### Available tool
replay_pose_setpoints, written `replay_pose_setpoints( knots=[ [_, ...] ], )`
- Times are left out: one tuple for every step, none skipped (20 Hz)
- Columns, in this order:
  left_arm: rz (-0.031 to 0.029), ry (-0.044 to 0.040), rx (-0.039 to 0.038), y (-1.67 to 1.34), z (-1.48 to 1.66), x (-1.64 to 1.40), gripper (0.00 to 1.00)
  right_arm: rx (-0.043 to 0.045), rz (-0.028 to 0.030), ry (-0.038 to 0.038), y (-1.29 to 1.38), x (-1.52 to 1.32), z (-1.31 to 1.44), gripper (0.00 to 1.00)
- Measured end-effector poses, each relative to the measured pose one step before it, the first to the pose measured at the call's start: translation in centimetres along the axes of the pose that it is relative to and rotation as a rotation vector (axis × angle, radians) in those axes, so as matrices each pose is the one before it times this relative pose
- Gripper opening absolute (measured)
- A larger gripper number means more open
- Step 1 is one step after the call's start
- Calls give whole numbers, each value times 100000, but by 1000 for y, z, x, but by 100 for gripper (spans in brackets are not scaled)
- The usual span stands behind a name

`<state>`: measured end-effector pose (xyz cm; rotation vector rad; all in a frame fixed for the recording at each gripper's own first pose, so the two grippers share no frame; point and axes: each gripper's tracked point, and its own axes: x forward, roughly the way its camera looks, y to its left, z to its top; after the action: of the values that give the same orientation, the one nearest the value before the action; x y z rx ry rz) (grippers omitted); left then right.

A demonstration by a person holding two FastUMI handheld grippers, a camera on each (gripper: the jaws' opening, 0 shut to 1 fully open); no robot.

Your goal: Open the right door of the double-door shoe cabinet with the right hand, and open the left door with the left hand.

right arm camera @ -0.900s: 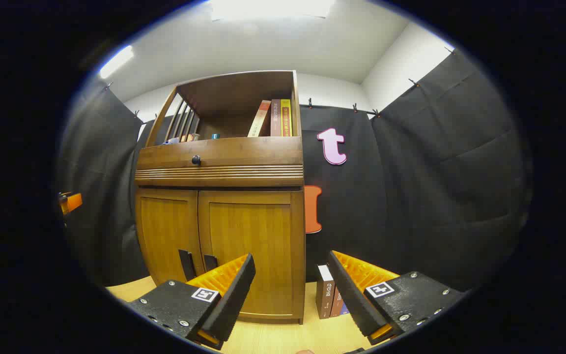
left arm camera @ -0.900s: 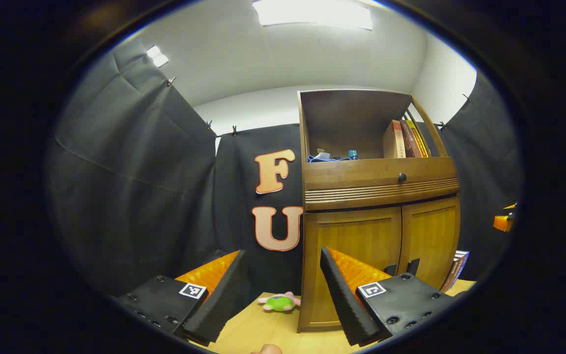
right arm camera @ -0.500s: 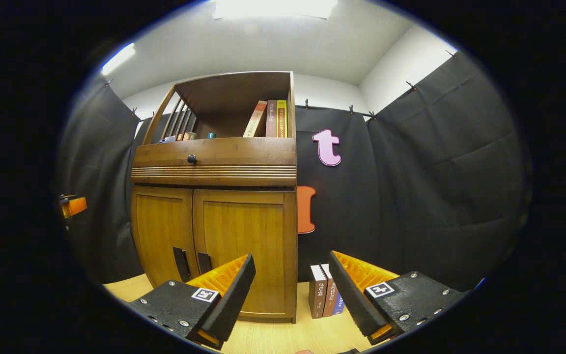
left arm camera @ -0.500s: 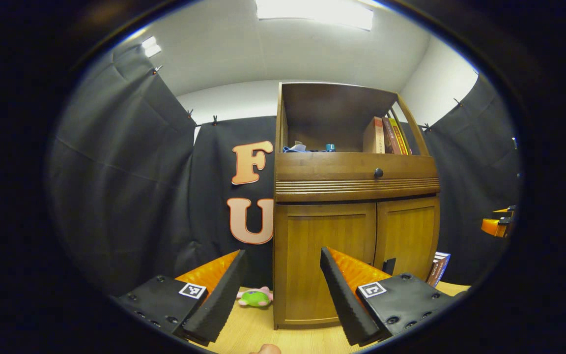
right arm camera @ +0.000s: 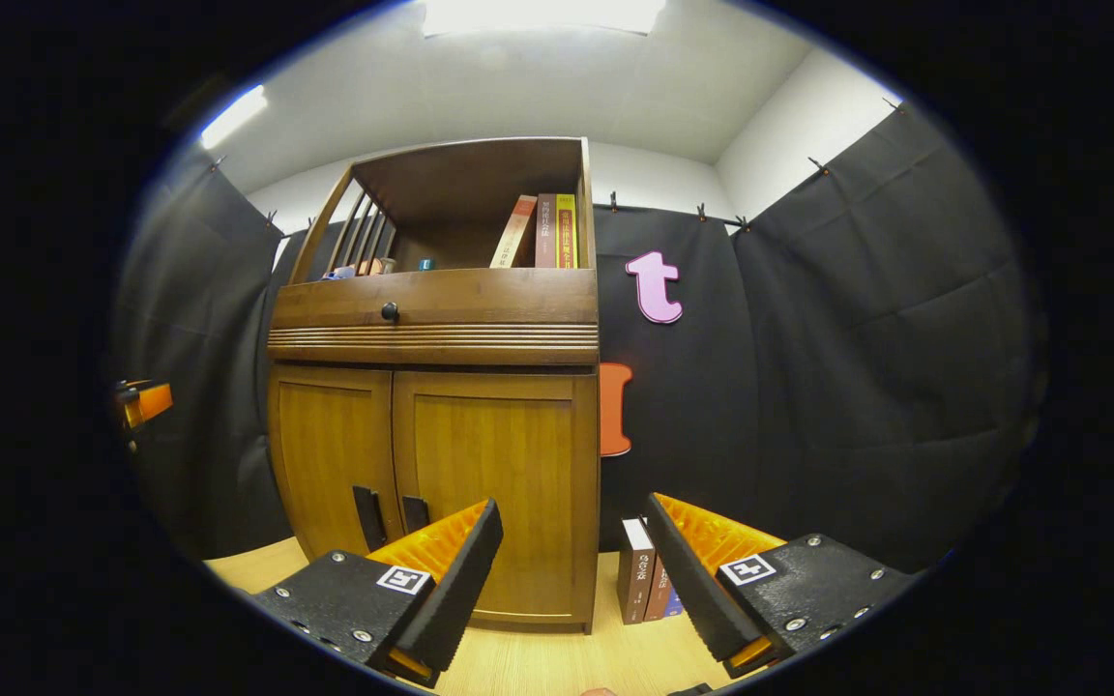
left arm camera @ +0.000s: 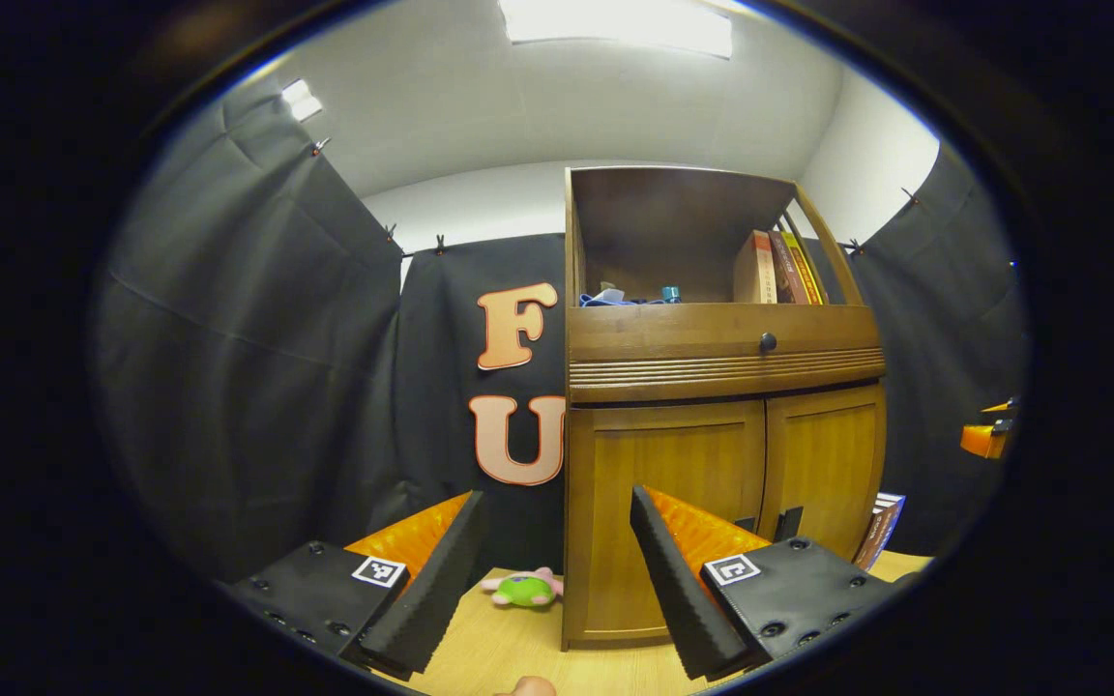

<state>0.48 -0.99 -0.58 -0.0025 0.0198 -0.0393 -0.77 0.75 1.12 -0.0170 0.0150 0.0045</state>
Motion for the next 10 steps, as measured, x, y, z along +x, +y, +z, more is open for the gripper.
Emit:
replay_pose_setpoints(
  knots=[
    [-361,237,-117,-179,-136,51,95,67,-39,-77,67,107,43,93],
    [-426,367,-167,-63,-170,-15,95,-5,14,28,112,-80,40,100],
    [-290,331,-92,-13,-97,6,95,-131,159,183,186,58,-59,100],
    [-279,321,72,-25,-101,114,95,-198,290,323,138,75,-67,100],
    [-172,209,55,-36,-140,88,95,-196,455,332,224,111,-158,93],
    [-149,72,23,-58,5,53,95,-203,326,434,210,112,-108,93],
    [-107,-32,-107,-6,-2,38,95,-81,95,491,97,243,-154,93],
    [-145,-4,-379,-74,2,-25,95,158,295,461,281,168,-196,93],
    [-318,56,-391,-117,-110,37,95,468,529,455,323,250,-289,93],
    [-205,74,-155,-6,-37,46,95,650,703,530,441,361,-360,93]
  ],
)
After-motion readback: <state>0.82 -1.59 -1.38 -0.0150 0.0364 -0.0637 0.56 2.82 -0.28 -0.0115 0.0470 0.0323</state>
